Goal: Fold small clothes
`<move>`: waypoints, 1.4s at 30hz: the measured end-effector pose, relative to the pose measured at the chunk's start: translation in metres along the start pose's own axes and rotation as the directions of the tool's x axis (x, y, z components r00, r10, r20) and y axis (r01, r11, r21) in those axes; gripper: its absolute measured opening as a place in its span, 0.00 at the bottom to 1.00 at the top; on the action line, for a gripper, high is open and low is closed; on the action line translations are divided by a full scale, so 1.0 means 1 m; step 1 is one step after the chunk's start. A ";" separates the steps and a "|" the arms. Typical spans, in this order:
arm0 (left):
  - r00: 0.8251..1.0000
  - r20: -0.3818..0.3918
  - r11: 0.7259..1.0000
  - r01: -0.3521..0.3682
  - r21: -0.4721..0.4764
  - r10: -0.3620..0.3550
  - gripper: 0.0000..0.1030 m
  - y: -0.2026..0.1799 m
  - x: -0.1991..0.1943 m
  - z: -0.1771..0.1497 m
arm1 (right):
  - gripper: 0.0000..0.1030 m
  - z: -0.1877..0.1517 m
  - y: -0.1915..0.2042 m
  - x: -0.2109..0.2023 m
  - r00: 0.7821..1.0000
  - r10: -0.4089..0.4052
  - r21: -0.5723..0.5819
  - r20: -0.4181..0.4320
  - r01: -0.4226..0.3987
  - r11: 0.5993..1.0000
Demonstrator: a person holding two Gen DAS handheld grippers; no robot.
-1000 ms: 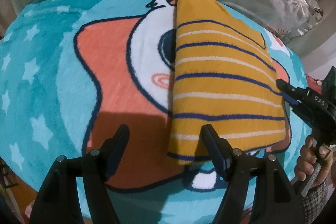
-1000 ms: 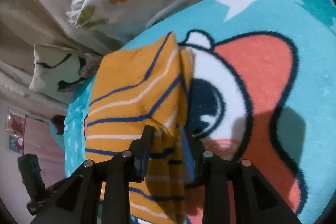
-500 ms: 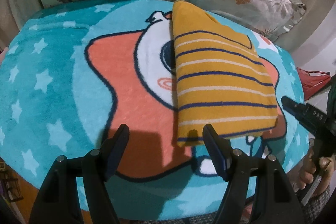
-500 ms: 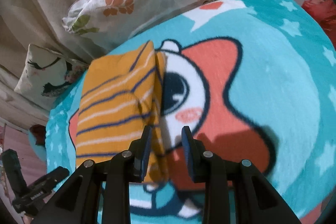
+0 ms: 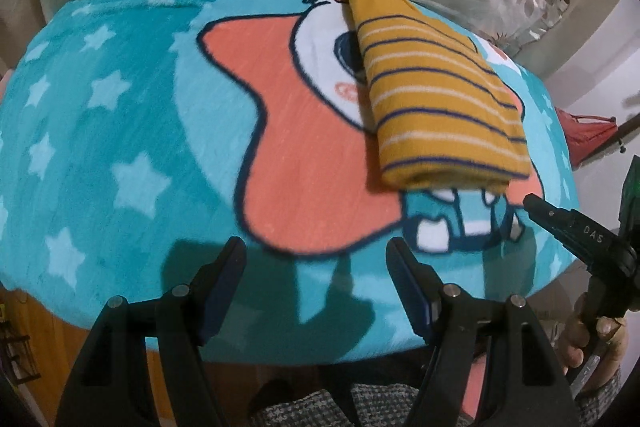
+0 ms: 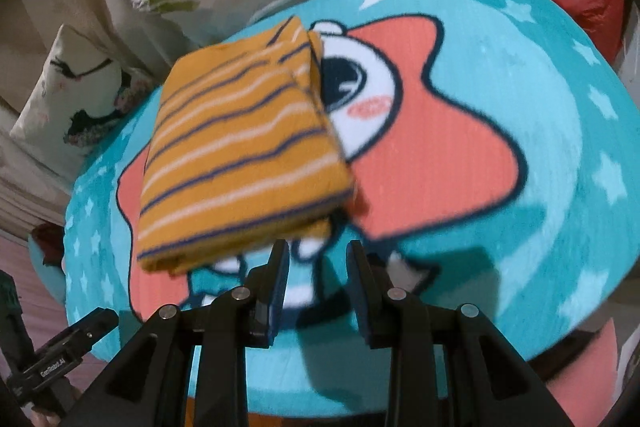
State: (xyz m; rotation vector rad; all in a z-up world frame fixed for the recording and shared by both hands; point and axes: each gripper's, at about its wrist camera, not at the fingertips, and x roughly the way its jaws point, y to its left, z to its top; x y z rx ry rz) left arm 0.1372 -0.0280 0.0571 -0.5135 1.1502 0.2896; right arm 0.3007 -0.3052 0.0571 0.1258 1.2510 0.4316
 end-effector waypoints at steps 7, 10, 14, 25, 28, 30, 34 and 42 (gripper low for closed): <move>1.000 0.001 1.000 0.001 0.020 -0.001 0.69 0.014 -0.016 -0.031 | 0.33 -0.037 0.018 -0.004 1.000 -0.005 -0.007 -0.014 0.005 1.000; 1.000 -0.005 1.000 0.000 0.022 0.000 0.69 0.018 -0.021 -0.044 | 0.33 -0.053 0.023 -0.006 1.000 -0.006 -0.004 -0.022 0.006 1.000; 1.000 0.003 0.999 -0.006 0.041 0.006 0.69 0.020 -0.031 -0.059 | 0.36 -0.070 0.028 -0.007 0.999 -0.008 -0.003 -0.031 0.008 1.000; 1.000 0.004 0.998 0.003 0.056 -0.003 0.69 0.016 -0.043 -0.089 | 0.36 -0.104 0.029 -0.013 0.999 -0.022 0.006 -0.050 0.022 1.000; 1.000 0.010 0.997 0.014 0.079 -0.015 0.69 0.006 -0.045 -0.096 | 0.38 -0.110 0.023 -0.020 0.998 -0.045 0.009 -0.040 0.045 0.999; 1.000 0.012 0.995 0.019 0.101 -0.020 0.69 -0.002 -0.046 -0.099 | 0.39 -0.113 0.018 -0.025 0.998 -0.052 0.018 -0.033 0.053 0.998; 1.000 0.014 0.991 0.026 0.133 -0.028 0.69 -0.017 -0.047 -0.105 | 0.39 -0.122 0.005 -0.035 0.997 -0.073 0.038 -0.021 0.074 0.997; 0.999 0.044 0.984 -0.006 0.178 -0.002 0.70 -0.035 -0.054 -0.111 | 0.39 -0.132 -0.017 -0.050 0.995 -0.096 0.081 -0.002 0.096 0.992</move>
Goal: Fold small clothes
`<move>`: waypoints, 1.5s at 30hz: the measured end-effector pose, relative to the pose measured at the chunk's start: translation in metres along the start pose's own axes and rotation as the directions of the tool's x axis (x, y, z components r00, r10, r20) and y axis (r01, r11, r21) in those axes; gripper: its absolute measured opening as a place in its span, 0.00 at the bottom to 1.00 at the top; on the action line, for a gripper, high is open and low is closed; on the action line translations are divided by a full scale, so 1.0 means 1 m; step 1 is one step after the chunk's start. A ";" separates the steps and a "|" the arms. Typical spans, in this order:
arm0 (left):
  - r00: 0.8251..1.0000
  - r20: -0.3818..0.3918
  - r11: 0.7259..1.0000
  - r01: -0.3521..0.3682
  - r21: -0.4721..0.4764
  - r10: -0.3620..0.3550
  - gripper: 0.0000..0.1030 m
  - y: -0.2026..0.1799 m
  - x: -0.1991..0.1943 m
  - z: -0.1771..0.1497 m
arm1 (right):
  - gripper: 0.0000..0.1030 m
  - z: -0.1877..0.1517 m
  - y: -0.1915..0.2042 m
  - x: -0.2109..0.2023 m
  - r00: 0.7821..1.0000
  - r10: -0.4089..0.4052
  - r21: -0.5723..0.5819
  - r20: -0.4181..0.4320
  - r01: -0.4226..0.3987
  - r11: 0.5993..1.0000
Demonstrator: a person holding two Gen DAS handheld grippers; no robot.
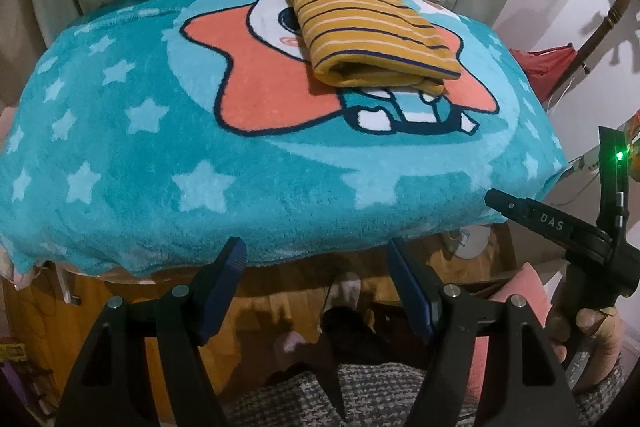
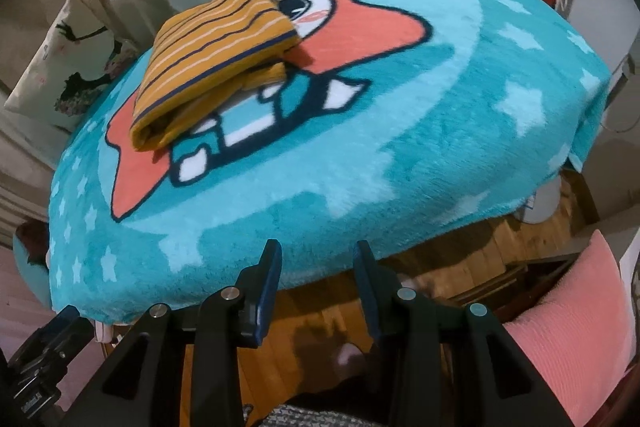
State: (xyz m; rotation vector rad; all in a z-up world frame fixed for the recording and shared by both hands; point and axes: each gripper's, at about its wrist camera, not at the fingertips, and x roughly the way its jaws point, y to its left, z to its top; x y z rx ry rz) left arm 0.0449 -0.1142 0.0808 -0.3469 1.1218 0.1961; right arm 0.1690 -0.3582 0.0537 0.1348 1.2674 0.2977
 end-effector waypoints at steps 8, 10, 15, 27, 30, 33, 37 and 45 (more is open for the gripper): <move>0.999 0.009 0.999 -0.052 0.000 0.052 0.70 0.004 -0.001 -0.001 | 0.40 0.000 0.006 0.002 1.000 0.005 -0.018 -0.002 -0.005 1.000; 0.998 0.010 0.998 -0.061 -0.006 0.061 0.70 0.007 -0.001 -0.001 | 0.40 0.001 0.011 0.004 1.000 0.011 -0.030 -0.006 -0.011 1.000; 0.997 0.014 0.997 -0.080 -0.016 0.080 0.70 0.013 0.001 0.002 | 0.40 0.004 0.022 0.010 1.000 0.010 -0.052 -0.017 -0.011 0.999; 0.996 0.005 0.996 -0.085 -0.029 0.085 0.70 0.023 0.011 0.010 | 0.41 0.010 0.033 0.027 0.999 -0.013 -0.069 -0.046 0.010 0.998; 0.996 0.013 0.996 -0.087 -0.019 0.088 0.70 0.021 0.011 0.012 | 0.42 0.011 0.030 0.027 0.999 -0.020 -0.060 -0.046 0.017 0.998; 0.995 0.039 0.996 -0.089 -0.007 0.089 0.70 0.019 0.008 0.013 | 0.43 0.012 0.027 0.026 0.999 -0.027 -0.051 -0.038 0.025 0.998; 0.992 0.079 0.995 -0.100 0.006 0.099 0.70 0.019 0.002 0.014 | 0.43 0.013 0.028 0.025 0.999 -0.030 -0.055 -0.033 0.028 0.998; 0.983 0.128 0.990 -0.138 0.012 0.135 0.70 0.025 -0.008 0.014 | 0.43 0.013 0.039 0.026 0.999 -0.031 -0.077 -0.032 0.029 0.997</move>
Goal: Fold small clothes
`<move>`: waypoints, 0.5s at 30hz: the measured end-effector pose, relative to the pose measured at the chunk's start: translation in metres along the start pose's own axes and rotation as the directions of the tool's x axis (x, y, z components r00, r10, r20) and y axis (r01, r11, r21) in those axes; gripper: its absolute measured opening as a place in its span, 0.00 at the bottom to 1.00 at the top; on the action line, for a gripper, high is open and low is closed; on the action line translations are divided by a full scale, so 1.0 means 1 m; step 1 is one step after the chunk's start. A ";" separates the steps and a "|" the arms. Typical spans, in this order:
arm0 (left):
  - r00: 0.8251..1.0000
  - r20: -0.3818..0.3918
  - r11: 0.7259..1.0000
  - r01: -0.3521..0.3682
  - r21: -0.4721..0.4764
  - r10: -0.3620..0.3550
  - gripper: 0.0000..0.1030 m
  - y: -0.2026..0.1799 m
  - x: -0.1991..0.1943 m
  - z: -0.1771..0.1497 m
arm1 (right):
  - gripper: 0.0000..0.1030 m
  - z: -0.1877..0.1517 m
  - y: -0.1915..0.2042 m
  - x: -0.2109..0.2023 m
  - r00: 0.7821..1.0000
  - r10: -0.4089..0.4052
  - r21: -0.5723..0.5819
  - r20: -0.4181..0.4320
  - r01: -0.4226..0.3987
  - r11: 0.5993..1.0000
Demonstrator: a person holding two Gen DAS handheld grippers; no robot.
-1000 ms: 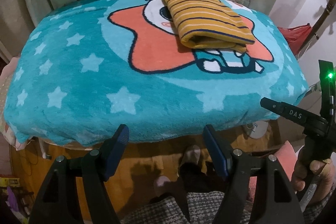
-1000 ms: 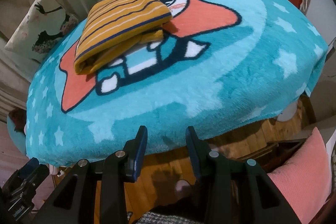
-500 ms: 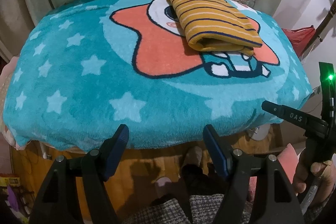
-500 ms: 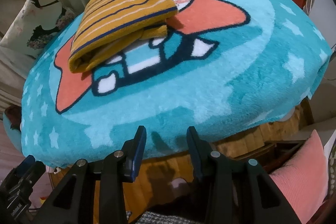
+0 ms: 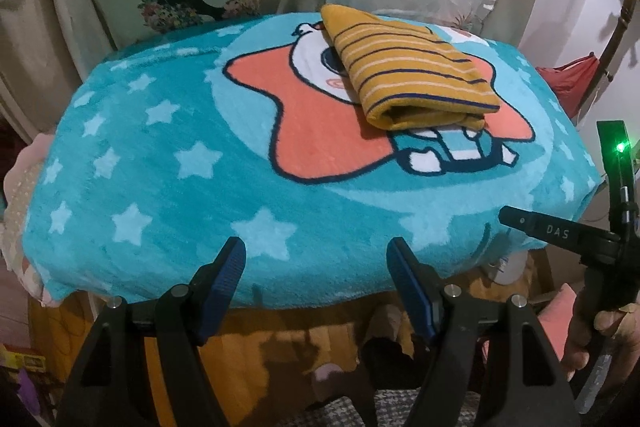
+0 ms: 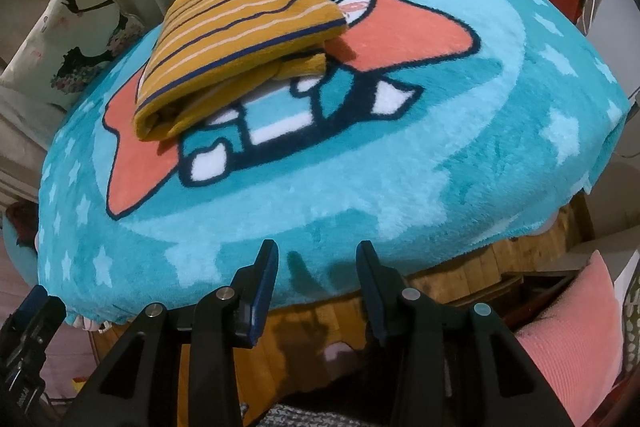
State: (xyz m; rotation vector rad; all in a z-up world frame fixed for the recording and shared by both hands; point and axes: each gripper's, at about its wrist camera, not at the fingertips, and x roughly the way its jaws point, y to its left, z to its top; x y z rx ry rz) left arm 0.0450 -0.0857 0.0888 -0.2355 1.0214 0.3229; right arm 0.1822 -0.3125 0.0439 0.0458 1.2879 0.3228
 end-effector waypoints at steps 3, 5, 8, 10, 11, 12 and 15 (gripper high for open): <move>1.000 -0.002 1.000 0.001 0.000 -0.001 0.70 0.002 0.000 0.000 | 0.43 0.000 0.002 0.000 1.000 -0.003 -0.007 0.001 0.003 1.000; 1.000 -0.007 1.000 0.002 0.000 -0.002 0.70 0.002 0.001 -0.001 | 0.43 0.000 0.005 -0.001 1.000 -0.005 -0.011 0.002 0.005 1.000; 1.000 -0.014 1.000 0.006 -0.006 -0.006 0.70 0.002 0.001 -0.002 | 0.43 0.003 0.008 -0.005 1.000 -0.004 -0.020 0.011 0.004 1.000; 1.000 -0.021 1.000 0.009 -0.011 -0.009 0.71 0.002 0.003 -0.002 | 0.43 0.007 0.010 -0.009 1.000 0.000 -0.033 0.021 0.001 0.999; 1.000 -0.026 1.000 0.011 -0.014 -0.011 0.71 0.002 0.005 -0.002 | 0.43 0.010 0.013 -0.013 1.000 0.004 -0.045 0.029 -0.003 0.999; 0.999 -0.033 1.000 0.012 -0.018 -0.013 0.71 0.002 0.006 -0.003 | 0.43 0.015 0.015 -0.017 0.999 0.008 -0.063 0.040 -0.005 0.998; 0.998 -0.055 0.999 0.006 -0.032 -0.007 0.71 0.001 0.012 -0.002 | 0.43 0.035 0.024 -0.029 0.996 0.039 -0.108 0.074 -0.031 0.994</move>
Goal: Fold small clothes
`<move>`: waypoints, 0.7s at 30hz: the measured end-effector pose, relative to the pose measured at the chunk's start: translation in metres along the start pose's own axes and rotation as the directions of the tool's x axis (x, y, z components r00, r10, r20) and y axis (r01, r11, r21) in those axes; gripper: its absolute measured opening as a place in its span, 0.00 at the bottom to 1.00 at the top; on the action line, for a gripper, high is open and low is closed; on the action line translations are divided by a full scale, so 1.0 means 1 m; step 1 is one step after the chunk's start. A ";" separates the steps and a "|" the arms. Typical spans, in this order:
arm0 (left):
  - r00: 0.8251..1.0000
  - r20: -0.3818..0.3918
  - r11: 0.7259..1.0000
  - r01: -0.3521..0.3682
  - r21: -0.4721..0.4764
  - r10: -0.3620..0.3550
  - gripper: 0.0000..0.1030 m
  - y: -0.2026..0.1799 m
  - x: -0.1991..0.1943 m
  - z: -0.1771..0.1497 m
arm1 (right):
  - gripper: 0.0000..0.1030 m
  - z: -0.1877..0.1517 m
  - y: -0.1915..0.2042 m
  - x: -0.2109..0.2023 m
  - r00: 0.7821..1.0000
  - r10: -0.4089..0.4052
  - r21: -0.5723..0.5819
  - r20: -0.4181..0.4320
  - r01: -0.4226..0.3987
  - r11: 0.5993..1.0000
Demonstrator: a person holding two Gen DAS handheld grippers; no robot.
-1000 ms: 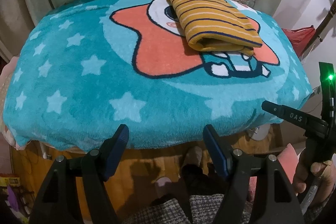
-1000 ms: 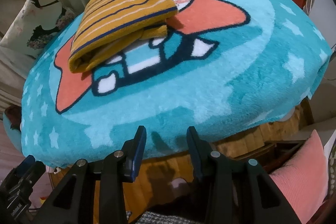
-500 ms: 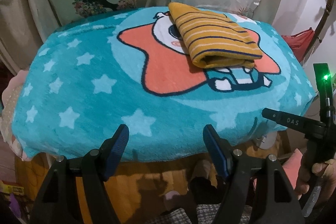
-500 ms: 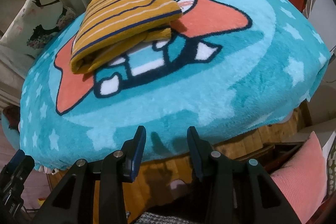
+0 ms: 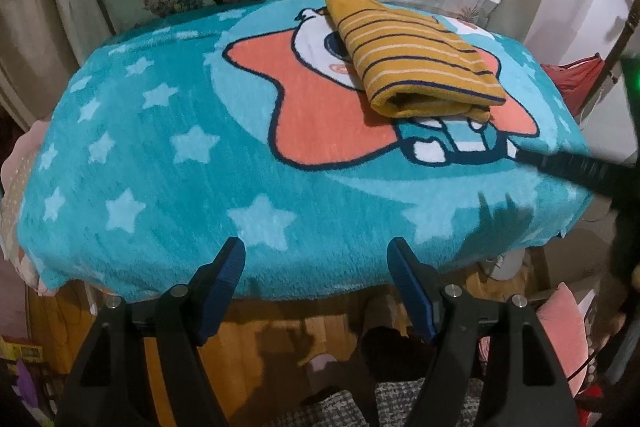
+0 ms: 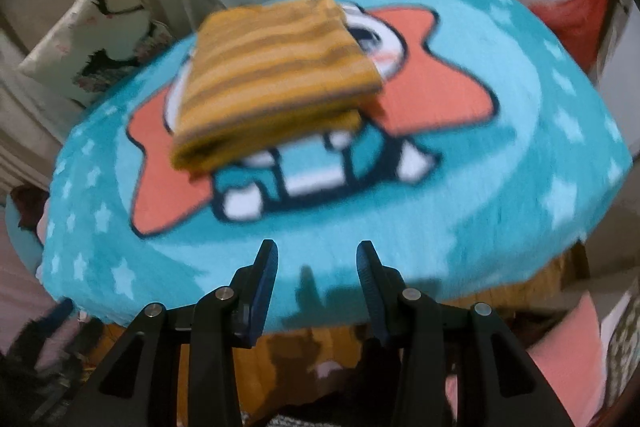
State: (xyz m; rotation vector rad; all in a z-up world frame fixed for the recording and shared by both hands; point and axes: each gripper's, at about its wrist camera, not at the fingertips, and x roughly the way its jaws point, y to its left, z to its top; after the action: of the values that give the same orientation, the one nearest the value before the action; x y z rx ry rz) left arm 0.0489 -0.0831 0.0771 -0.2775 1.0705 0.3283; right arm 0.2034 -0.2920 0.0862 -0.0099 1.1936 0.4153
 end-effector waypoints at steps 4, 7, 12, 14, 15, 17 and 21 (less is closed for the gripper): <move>1.000 -0.007 0.999 -0.021 -0.030 0.021 0.71 0.003 0.004 0.006 | 0.43 0.039 0.004 -0.002 0.993 0.122 -0.004 0.010 -0.122 0.993; 0.999 -0.016 0.997 -0.044 -0.068 0.043 0.71 0.009 0.009 0.016 | 0.43 0.072 0.009 0.007 0.970 0.244 0.004 -0.012 -0.244 0.970; 0.997 -0.044 0.986 -0.076 -0.150 0.070 0.71 0.012 0.025 0.039 | 0.43 0.120 0.034 0.035 0.884 0.446 -0.029 -0.140 -0.454 0.890; 0.996 -0.051 0.979 -0.082 -0.185 0.073 0.71 0.012 0.031 0.048 | 0.43 0.135 0.044 0.052 0.845 0.495 -0.036 -0.200 -0.512 0.859; 0.996 -0.055 0.975 -0.085 -0.205 0.075 0.71 0.011 0.034 0.053 | 0.43 0.142 0.051 0.064 0.819 0.521 -0.035 -0.238 -0.544 0.839; 0.994 -0.063 0.968 -0.097 -0.231 0.085 0.71 0.010 0.040 0.060 | 0.43 0.155 0.060 0.085 0.790 0.540 -0.032 -0.290 -0.572 0.820; 0.990 -0.082 0.953 -0.133 -0.271 0.115 0.71 0.005 0.048 0.074 | 0.43 0.178 0.079 0.134 0.724 0.562 -0.010 -0.400 -0.616 0.788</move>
State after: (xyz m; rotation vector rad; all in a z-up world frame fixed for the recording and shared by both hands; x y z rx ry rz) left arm 0.1271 -0.0443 0.0679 -0.4743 1.1091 0.5874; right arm 0.3789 -0.1382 0.0492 0.1837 1.5415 1.1116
